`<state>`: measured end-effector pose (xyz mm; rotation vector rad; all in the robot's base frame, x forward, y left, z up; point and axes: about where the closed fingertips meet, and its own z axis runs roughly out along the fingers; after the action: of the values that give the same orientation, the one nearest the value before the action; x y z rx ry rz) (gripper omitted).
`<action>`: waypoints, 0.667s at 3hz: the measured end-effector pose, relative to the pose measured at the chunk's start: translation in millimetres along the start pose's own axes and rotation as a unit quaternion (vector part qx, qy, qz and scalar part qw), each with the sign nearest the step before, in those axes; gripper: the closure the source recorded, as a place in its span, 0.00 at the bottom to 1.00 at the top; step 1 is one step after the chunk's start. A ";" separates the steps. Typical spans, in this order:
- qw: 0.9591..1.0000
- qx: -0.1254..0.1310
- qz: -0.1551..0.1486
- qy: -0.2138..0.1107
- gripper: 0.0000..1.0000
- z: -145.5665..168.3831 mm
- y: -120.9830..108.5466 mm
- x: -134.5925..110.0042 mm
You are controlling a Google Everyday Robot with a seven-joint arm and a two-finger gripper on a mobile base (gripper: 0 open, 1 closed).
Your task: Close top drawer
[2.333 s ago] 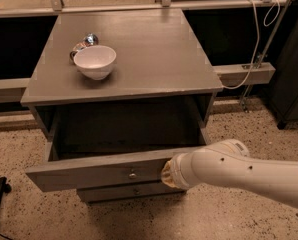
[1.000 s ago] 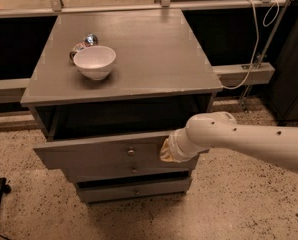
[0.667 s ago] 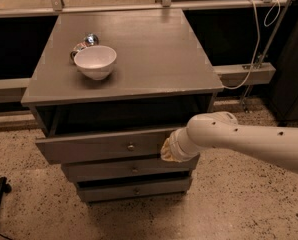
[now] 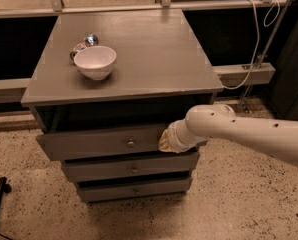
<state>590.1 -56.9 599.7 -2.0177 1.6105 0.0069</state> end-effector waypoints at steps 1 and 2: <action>1.000 0.010 -0.008 -0.004 1.00 0.9 -11.0 -0.6; 0.998 0.044 -0.045 -0.014 1.00 2.2 -33.5 -3.1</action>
Offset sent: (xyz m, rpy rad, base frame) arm 0.0533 0.0107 0.0230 0.0307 -0.1825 0.0950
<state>620.2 -48.9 612.7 -2.0121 1.4749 -0.0668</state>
